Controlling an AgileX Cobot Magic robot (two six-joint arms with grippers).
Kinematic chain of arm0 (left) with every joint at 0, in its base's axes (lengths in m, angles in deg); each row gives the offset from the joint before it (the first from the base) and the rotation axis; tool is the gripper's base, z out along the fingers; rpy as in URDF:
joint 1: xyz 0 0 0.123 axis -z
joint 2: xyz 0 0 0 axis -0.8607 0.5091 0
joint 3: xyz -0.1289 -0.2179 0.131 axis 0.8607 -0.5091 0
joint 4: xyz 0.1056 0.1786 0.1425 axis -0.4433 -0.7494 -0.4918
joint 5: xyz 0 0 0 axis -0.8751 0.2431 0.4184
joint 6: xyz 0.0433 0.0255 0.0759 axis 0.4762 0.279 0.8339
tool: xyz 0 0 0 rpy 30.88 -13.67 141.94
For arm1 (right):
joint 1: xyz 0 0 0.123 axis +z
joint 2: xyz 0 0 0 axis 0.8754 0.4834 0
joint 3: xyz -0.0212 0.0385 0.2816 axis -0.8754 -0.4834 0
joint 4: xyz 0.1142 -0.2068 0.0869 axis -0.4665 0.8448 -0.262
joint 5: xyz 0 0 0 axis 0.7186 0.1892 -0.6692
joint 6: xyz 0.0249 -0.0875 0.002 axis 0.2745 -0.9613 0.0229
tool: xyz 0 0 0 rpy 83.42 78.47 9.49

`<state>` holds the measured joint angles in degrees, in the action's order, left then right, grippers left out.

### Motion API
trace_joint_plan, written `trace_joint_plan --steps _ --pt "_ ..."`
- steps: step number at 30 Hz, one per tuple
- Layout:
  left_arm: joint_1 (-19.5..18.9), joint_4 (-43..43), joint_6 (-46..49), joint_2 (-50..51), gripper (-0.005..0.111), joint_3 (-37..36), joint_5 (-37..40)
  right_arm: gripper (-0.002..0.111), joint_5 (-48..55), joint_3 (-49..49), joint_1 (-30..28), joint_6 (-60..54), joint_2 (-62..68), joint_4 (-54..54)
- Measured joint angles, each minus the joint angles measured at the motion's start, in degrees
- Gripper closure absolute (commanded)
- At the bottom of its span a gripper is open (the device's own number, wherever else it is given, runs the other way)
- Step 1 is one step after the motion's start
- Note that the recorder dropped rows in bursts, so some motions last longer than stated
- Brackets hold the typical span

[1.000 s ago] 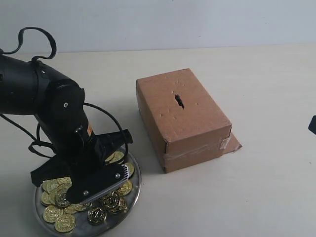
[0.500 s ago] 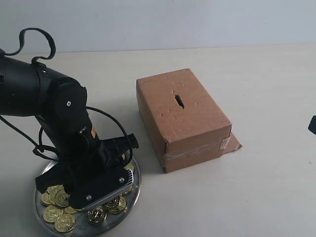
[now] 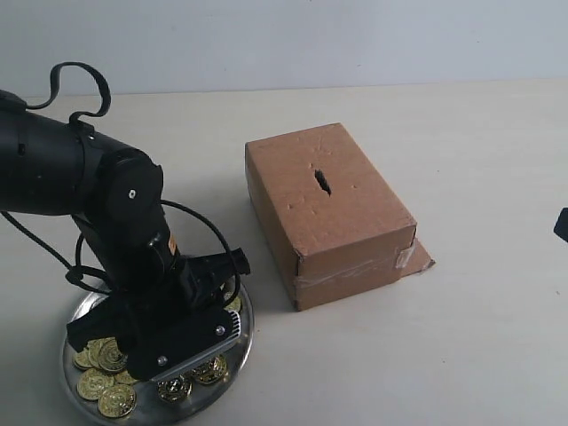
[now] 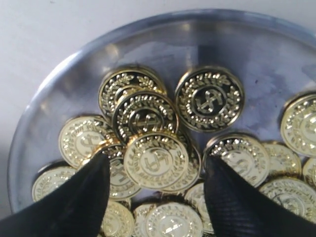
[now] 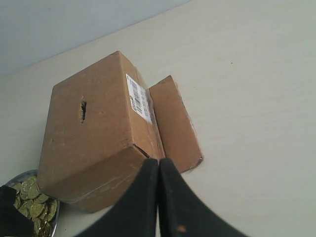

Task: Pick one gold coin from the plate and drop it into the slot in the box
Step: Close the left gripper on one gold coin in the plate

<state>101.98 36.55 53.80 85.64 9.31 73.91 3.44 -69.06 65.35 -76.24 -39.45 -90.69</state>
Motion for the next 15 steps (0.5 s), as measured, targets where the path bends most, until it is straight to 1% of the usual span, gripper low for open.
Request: trace_joint_plan --steps 15 --pt "0.0 1.3 0.0 1.1 0.053 0.0 -1.9 0.108 0.0 0.0 0.0 -0.1 0.0 -0.1"
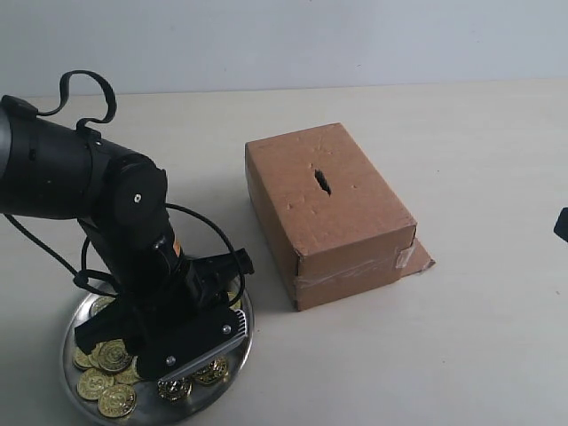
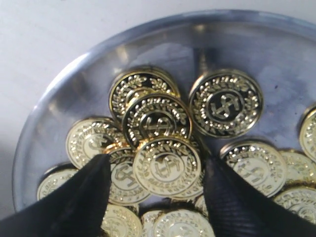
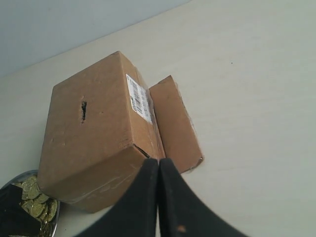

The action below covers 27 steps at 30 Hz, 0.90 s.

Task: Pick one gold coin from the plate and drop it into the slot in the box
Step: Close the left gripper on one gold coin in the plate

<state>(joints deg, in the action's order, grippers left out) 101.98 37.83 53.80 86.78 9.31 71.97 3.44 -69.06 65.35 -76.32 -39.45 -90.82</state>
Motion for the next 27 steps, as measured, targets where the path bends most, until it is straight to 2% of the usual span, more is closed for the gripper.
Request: trace_joint_plan --steps 4,15,22,27 --pt "0.0 0.0 0.0 0.0 0.062 0.0 0.0 0.108 0.0 0.0 0.0 0.0 0.0 0.0" --pt "0.0 0.0 0.0 0.0 0.063 0.0 0.0 0.108 0.0 0.0 0.0 0.0 0.0 0.0" --pt "0.0 0.0 0.0 0.0 0.082 0.0 0.0 0.108 0.0 0.0 0.0 0.0 0.0 0.0" --pt "0.0 0.0 0.0 0.0 0.083 0.0 0.0 0.108 0.0 0.0 0.0 0.0 0.0 0.0"
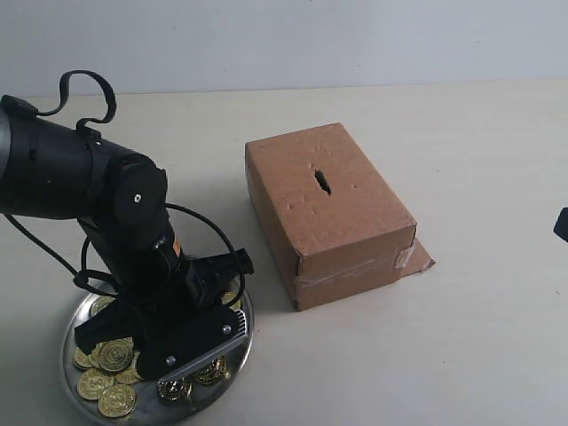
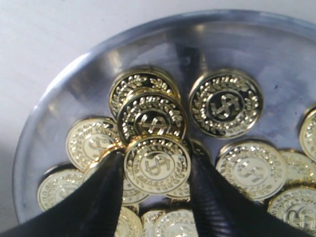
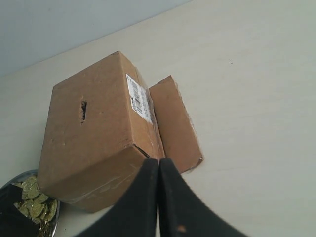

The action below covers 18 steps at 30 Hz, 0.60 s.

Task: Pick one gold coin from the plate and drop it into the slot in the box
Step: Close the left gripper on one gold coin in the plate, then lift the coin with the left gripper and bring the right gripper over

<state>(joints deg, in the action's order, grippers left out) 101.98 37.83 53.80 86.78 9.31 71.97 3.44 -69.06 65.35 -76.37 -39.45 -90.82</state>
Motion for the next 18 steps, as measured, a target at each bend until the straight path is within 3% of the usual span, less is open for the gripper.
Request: trace_joint_plan --steps 11,18 --pt "0.0 0.0 -6.4 -7.0 0.083 0.0 -2.1 0.108 1.3 0.0 0.0 -2.5 0.0 -3.8" --pt "0.0 1.1 -16.4 -17.6 0.083 0.0 -2.7 0.108 11.3 0.0 0.0 -19.7 0.0 -23.7"
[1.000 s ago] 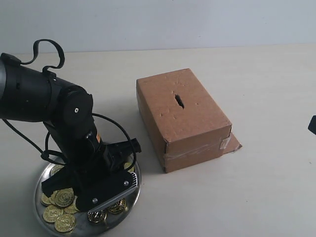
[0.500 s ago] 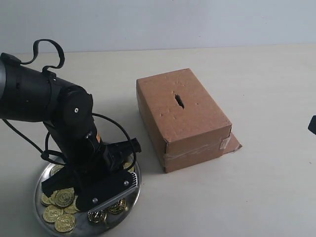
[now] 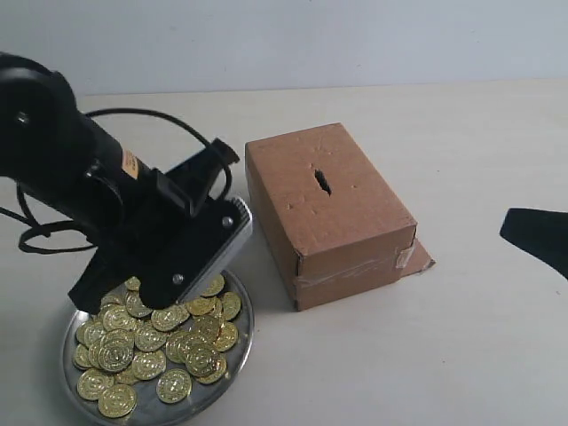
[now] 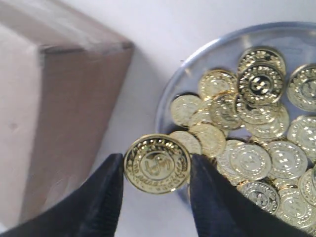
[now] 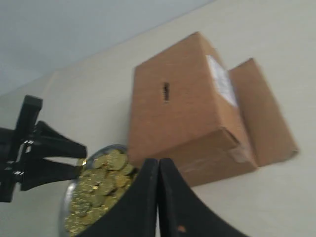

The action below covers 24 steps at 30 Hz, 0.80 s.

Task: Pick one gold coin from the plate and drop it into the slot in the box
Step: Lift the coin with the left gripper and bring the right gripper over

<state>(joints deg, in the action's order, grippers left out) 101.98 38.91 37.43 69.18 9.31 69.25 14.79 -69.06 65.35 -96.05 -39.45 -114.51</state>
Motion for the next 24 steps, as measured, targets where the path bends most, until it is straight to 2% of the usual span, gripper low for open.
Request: trace_joint_plan --steps 3,6,11,18,21,24 --pt "0.0 2.7 -3.7 -4.9 0.083 0.0 0.0 0.108 3.6 0.0 0.0 -6.4 0.0 -9.7" --pt "0.0 8.3 -5.6 -9.2 0.083 0.0 0.0 0.108 4.8 0.1 0.0 -9.3 0.6 -14.5" --pt "0.0 17.3 -6.6 -14.7 0.083 0.0 0.0 0.108 8.6 3.1 0.0 -10.4 6.1 -16.3" --pt "0.0 20.0 -9.5 -17.9 0.083 0.0 0.1 0.108 17.1 15.1 0.0 -10.6 18.7 -16.2" --pt "0.0 20.0 -11.7 -18.3 0.083 0.0 0.2 0.108 17.7 19.2 2.8 -10.7 24.5 -15.9" --pt "0.0 17.5 -15.7 -18.4 0.083 0.0 0.3 0.108 15.4 22.5 9.0 -10.6 29.3 -14.7"
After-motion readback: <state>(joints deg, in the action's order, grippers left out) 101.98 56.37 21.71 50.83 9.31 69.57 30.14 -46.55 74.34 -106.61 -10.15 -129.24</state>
